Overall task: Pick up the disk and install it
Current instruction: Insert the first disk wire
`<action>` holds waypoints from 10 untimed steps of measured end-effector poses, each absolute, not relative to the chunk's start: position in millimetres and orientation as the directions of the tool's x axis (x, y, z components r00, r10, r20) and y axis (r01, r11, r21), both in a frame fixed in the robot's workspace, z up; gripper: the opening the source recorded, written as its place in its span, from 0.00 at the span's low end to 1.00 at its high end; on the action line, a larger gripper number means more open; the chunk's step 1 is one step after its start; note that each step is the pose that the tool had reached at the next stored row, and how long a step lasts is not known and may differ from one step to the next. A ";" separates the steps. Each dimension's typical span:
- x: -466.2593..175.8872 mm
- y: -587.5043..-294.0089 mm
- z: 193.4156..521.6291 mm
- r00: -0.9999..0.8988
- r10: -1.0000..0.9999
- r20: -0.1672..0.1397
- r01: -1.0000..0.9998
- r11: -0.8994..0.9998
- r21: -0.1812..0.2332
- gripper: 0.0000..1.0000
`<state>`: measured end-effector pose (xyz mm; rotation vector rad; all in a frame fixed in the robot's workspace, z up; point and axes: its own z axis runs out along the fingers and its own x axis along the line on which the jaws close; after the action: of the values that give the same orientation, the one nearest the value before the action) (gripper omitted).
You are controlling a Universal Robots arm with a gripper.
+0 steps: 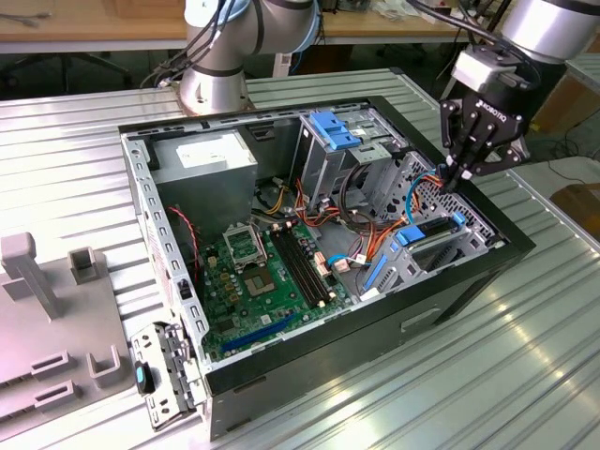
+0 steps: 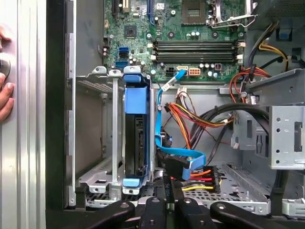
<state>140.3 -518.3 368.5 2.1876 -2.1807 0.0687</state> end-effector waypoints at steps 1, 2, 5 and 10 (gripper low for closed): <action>139.5 -525.8 366.9 0.003 -0.998 0.068 -1.000 -0.003 0.005 0.16; 139.0 -528.9 366.0 0.003 -0.998 0.068 -1.000 -0.003 0.005 0.16; 135.3 -532.2 360.2 0.003 -0.998 0.061 -1.000 -0.003 0.005 0.16; 133.0 -535.1 353.7 -0.004 -0.999 0.048 -1.000 0.004 0.005 0.16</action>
<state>133.0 -535.1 353.7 2.1897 -2.1992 0.0471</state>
